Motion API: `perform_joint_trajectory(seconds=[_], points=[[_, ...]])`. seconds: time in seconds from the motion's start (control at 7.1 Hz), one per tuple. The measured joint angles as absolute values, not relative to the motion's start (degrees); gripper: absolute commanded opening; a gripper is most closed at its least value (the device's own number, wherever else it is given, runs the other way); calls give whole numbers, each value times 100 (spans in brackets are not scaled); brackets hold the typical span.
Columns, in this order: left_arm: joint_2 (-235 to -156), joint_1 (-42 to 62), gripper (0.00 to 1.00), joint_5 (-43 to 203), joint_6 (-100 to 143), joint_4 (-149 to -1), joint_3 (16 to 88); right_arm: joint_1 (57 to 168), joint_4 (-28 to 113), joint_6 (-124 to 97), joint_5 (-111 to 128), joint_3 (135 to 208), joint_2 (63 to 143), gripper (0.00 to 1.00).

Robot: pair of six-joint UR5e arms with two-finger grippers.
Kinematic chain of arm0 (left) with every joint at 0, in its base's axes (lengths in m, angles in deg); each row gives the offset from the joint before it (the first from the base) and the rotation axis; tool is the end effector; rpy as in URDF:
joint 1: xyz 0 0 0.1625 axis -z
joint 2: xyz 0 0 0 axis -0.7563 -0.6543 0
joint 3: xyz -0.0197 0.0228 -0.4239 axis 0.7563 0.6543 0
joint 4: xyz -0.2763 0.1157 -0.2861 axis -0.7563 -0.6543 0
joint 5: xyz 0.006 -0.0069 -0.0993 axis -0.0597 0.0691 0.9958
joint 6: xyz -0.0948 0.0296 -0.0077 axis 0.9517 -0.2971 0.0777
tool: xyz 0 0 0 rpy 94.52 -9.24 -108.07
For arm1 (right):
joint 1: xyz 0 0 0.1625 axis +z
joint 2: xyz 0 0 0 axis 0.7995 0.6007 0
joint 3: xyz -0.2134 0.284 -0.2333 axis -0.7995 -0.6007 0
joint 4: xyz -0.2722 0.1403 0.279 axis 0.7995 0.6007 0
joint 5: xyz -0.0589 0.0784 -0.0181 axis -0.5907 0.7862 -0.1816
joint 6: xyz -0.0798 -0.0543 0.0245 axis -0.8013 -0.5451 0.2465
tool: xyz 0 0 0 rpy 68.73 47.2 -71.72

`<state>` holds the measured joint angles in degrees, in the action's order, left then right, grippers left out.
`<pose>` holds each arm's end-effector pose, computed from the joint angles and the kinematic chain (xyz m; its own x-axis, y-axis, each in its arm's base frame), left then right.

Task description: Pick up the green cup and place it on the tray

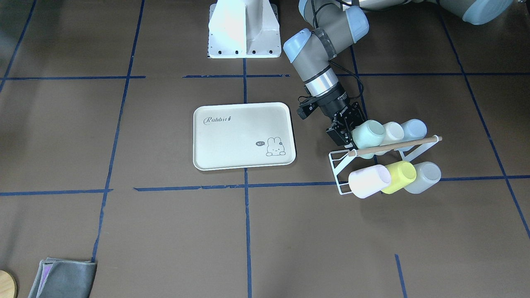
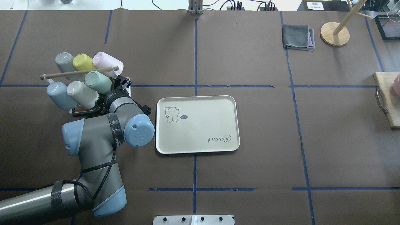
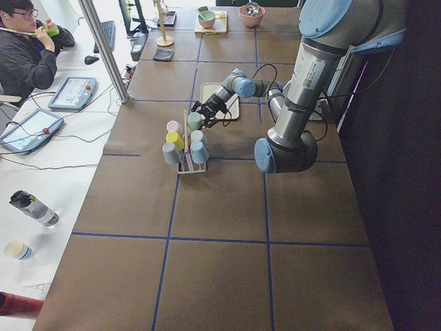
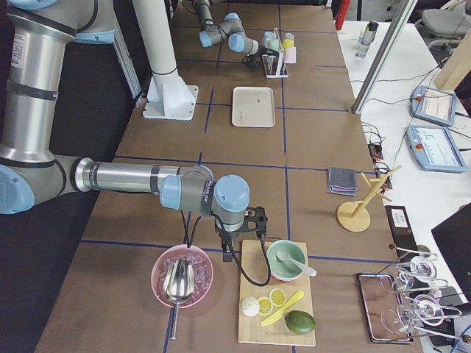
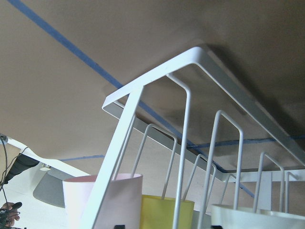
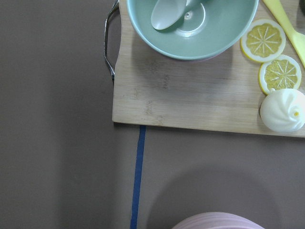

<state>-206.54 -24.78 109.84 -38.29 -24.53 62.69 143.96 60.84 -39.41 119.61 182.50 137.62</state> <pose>0.4892 -0.4357 0.3062 -0.2517 0.7238 0.6425 -0.9673 -0.1677 -0.1901 0.0699 -0.3784 0.6582 0.7095 -0.0862 0.6994 0.1022 0.9946 0.0190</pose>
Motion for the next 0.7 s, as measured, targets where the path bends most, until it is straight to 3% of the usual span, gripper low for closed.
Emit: perform_joint_trajectory(seconds=[0.7], points=[[-20605, -2470, 55, 11006, -3833, -1731, 7043, 14396, 6082, -3939, 11989, 18244, 13762, 100]])
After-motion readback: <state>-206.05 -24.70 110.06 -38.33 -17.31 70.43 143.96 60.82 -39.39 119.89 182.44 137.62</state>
